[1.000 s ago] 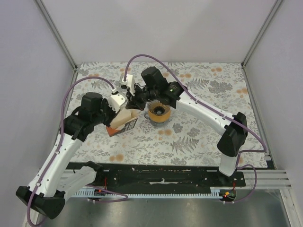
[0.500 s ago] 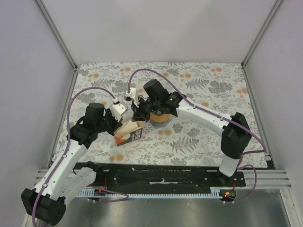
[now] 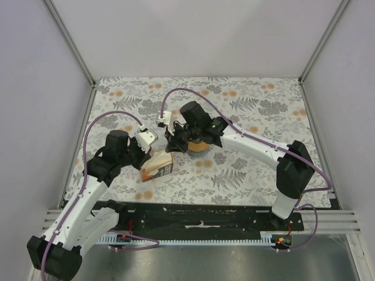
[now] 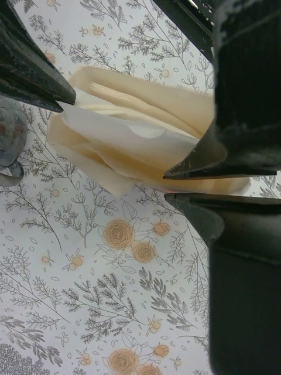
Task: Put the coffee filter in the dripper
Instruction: Place the coffee filter holder at the center of the board.
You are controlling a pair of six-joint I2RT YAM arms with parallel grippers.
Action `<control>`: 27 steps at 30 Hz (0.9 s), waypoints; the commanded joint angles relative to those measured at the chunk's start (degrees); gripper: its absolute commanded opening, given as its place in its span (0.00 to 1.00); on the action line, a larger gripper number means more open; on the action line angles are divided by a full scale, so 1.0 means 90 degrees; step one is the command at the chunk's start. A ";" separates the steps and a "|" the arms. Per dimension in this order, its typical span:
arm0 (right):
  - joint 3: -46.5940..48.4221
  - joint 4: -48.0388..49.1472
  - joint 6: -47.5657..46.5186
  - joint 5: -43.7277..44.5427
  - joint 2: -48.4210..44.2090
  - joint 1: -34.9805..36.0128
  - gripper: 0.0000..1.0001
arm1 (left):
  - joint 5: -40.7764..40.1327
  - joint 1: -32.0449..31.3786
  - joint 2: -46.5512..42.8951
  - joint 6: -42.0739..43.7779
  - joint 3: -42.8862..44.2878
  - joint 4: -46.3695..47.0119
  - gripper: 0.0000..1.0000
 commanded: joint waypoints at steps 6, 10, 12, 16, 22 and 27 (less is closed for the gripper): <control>-0.0108 0.0289 0.0137 0.0060 -0.0338 0.0065 0.00 | 0.0209 0.0027 -0.0250 0.0256 0.0299 -0.0261 0.39; -0.0098 0.0289 0.0166 0.0070 -0.0299 0.0094 0.00 | -0.0014 0.0027 -0.0308 0.0334 0.0542 -0.0437 0.42; -0.0088 0.0298 0.0205 0.0109 -0.0308 0.0104 0.00 | -0.0336 0.0027 -0.0338 0.0383 0.0728 -0.0438 0.43; -0.0098 0.0298 0.0293 0.0255 -0.0318 0.0114 0.00 | -0.0641 0.0027 -0.0357 0.0510 0.1206 -0.0515 0.43; -0.0079 0.0357 0.0488 0.0236 -0.0269 0.0114 0.00 | 0.0606 0.0027 -0.0708 0.1173 0.1647 -0.1003 0.40; 0.0000 0.0396 0.0713 0.0236 -0.0250 0.0114 0.00 | 0.2589 0.0017 -0.1060 0.1711 0.1034 -0.1326 0.43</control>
